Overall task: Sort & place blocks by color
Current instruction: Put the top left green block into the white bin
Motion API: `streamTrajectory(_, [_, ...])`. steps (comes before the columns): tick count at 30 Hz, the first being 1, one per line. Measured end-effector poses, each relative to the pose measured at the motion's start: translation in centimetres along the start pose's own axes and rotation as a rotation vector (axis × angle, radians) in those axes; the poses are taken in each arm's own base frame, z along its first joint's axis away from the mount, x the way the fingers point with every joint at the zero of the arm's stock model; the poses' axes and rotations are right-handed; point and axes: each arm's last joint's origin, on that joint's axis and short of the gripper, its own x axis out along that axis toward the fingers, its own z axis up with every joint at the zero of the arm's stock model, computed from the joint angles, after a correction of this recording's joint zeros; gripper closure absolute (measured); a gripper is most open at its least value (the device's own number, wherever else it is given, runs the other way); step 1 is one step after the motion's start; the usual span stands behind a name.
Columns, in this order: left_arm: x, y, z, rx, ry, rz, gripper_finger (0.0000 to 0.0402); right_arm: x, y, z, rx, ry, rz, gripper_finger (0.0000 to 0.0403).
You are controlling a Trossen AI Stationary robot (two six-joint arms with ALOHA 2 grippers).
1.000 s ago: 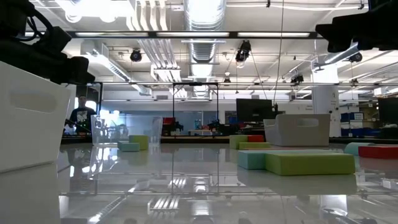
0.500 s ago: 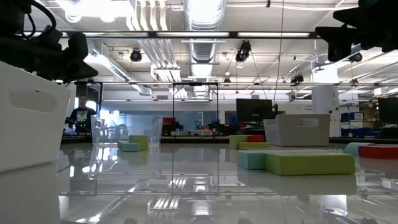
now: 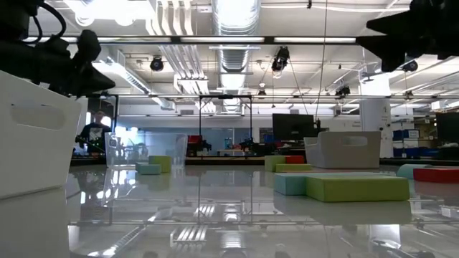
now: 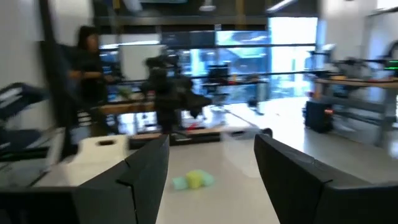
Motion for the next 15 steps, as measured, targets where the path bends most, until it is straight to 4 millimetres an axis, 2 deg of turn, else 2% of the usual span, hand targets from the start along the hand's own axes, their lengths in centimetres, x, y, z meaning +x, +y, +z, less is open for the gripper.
streamTrajectory(7, [0.0,-2.5,1.9,-0.002,0.046,-0.329,0.0402,0.0,-0.1,0.6,-0.003,-0.062,-0.033,0.0177])
streamTrajectory(15, [0.9,-6.1,3.7,0.029,0.064,-0.375,0.0402,-0.4,-0.1,2.8,-0.035,-0.292,-0.043,0.0177])
